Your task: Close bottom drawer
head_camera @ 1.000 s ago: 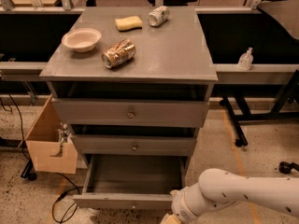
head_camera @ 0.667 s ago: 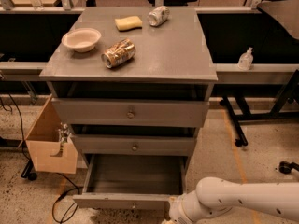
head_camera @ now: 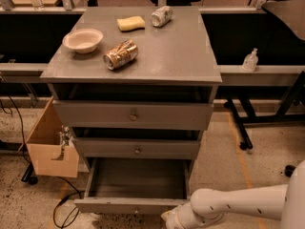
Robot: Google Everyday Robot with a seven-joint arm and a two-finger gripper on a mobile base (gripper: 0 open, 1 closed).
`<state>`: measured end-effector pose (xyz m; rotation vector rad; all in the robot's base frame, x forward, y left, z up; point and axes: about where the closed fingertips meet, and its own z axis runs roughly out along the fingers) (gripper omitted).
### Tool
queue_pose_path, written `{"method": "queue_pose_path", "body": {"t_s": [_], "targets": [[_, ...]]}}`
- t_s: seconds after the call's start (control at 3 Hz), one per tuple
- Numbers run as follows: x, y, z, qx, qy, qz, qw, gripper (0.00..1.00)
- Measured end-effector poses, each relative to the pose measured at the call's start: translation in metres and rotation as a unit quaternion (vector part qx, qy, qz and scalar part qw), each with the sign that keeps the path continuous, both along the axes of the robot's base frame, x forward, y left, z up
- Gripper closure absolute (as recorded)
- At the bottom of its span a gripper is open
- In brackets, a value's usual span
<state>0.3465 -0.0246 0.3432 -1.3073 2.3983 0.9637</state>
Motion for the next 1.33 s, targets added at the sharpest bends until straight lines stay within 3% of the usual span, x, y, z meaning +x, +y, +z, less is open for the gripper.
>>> {"method": "queue_pose_path", "body": {"t_s": [0.67,1.0,1.33], "targets": [[0.011,0.005,-0.061,0.001,0.024,-0.020,0.9995,0.65],[0.017,-0.004,-0.088,-0.021,0.037,-0.061,0.9972,0.87],[0.027,-0.016,-0.115,-0.048,0.054,-0.119,0.9903,1.00]]}}
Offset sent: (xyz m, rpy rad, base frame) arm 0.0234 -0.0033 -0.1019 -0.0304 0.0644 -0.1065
